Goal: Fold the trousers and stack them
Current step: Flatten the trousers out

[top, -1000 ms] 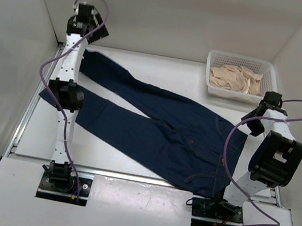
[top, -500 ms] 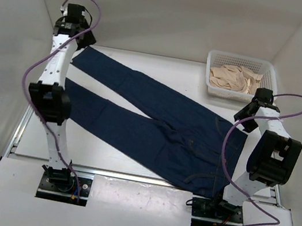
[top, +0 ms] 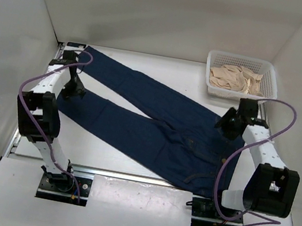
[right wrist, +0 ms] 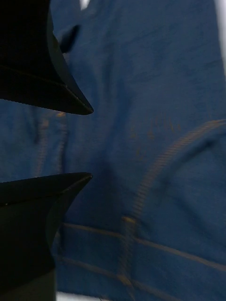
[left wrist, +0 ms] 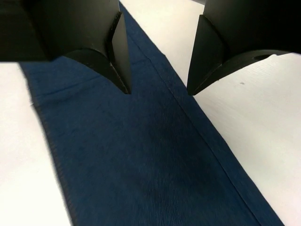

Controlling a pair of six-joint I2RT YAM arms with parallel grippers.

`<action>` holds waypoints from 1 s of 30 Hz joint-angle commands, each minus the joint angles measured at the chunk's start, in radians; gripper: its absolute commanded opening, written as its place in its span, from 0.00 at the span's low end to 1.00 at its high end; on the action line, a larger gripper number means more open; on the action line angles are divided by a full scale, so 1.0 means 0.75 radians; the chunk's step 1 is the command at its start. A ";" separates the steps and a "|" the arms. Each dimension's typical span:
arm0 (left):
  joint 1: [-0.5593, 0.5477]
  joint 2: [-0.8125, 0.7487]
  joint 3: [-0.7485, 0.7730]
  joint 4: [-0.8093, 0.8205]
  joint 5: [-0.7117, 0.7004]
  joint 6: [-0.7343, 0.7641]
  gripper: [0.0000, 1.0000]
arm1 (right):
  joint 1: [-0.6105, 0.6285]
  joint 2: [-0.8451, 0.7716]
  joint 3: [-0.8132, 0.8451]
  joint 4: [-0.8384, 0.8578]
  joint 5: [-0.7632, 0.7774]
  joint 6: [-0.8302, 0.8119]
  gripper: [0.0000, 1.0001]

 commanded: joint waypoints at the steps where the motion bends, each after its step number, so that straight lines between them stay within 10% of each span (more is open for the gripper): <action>1: -0.023 -0.171 -0.063 0.074 0.070 -0.013 0.62 | 0.029 -0.007 -0.138 -0.036 -0.107 0.091 0.57; 18: 0.018 -0.288 -0.033 0.043 0.208 0.088 0.65 | 0.017 0.784 0.526 -0.169 0.105 0.046 0.54; 25: 0.071 -0.271 -0.098 0.043 0.193 0.088 0.90 | 0.082 0.639 0.696 -0.209 0.250 0.051 0.56; 30: 0.234 -0.196 -0.174 0.060 0.136 -0.002 0.84 | 0.172 0.288 0.496 -0.140 0.220 0.002 0.57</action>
